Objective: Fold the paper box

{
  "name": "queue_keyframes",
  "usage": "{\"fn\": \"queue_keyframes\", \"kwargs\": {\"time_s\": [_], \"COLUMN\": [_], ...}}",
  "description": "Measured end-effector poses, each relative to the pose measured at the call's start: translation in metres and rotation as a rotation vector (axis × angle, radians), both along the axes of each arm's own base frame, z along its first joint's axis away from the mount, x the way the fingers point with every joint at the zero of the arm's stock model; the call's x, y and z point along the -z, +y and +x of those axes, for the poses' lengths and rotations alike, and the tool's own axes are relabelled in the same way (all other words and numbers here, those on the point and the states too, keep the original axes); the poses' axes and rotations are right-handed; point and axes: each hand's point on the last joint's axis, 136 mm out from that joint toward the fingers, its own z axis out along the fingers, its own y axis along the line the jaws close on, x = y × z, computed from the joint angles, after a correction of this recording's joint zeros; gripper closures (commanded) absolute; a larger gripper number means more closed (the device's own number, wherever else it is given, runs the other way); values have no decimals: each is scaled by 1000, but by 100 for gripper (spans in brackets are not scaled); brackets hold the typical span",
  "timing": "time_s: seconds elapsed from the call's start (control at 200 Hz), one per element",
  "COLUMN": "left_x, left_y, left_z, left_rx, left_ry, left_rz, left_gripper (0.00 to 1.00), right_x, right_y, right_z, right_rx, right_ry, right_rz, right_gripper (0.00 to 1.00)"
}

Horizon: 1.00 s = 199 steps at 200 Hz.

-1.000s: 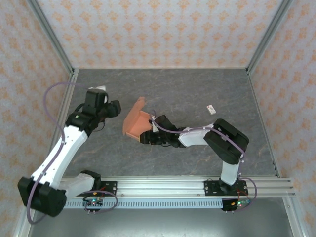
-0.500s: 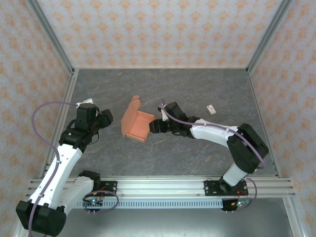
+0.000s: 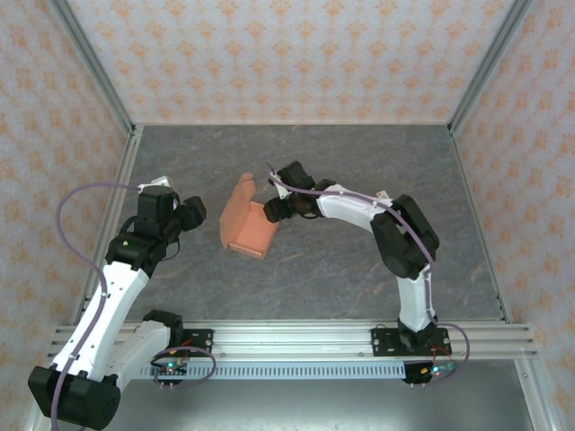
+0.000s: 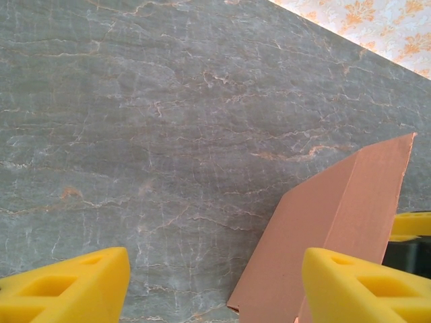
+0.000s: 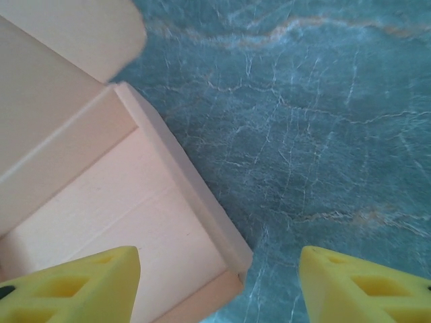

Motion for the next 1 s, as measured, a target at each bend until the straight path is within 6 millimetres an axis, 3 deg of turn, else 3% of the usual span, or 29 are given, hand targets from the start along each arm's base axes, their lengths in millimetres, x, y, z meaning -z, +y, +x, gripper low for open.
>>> {"fn": "queue_keyframes", "kwargs": {"time_s": [0.2,0.576,0.996], "left_x": [0,-2,-3], "left_y": [-2,-5,-9], "left_z": [0,2,2], "left_rx": [8,20,39], "left_ry": [-1,-12,-12], "left_rz": [-7,-18,-33], "left_gripper": [31,31,30], "right_x": [17,21,32], "right_y": [10,16,1], "right_z": [12,18,19], "right_rx": [-4,5,73], "right_ry": [35,56,53], "right_rz": [-36,-34,-93], "right_gripper": [44,65,74]}}
